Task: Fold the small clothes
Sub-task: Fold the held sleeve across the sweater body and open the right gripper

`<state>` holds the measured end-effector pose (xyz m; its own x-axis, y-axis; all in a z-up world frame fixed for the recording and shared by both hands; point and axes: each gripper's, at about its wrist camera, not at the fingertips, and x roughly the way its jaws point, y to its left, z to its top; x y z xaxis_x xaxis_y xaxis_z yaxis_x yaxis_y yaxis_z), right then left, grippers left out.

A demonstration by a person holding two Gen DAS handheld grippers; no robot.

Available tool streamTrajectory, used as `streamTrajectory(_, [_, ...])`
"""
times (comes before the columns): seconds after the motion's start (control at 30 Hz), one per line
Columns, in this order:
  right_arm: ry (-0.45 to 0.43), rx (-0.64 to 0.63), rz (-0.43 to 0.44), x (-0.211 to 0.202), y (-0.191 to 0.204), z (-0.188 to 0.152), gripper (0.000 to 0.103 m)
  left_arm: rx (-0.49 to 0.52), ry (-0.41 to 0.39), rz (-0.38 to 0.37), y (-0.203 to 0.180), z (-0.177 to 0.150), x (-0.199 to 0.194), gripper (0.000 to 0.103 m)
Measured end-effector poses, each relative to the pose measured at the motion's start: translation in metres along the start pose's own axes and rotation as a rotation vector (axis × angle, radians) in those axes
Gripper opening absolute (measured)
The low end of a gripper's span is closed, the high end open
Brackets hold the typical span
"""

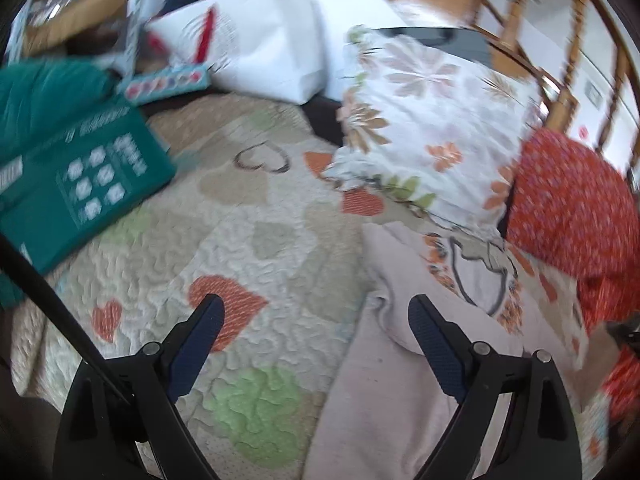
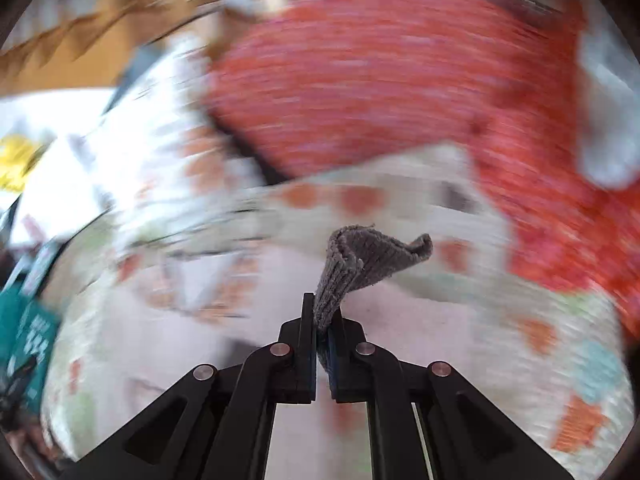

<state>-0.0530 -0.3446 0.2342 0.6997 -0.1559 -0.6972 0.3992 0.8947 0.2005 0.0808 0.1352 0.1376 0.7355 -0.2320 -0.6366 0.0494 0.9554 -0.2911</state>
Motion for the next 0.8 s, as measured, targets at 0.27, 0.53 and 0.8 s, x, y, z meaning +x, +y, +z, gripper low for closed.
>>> streamTrajectory(0.27, [0.122,-0.268,0.176,0.094,0.211,-0.016,0.005,-0.247,0.045,-0.033,0.058,0.009,0.002,0.092])
streamTrajectory(0.53, [0.288,-0.481,0.153,0.187,0.302,-0.076,0.005,-0.387,0.034,-0.014,0.093,0.012,-0.002,0.092])
streamTrajectory(0.8, [0.402,-0.402,0.372,0.196,0.309,-0.086,0.039,-0.323,0.040,0.003,0.081,0.011,0.001,0.092])
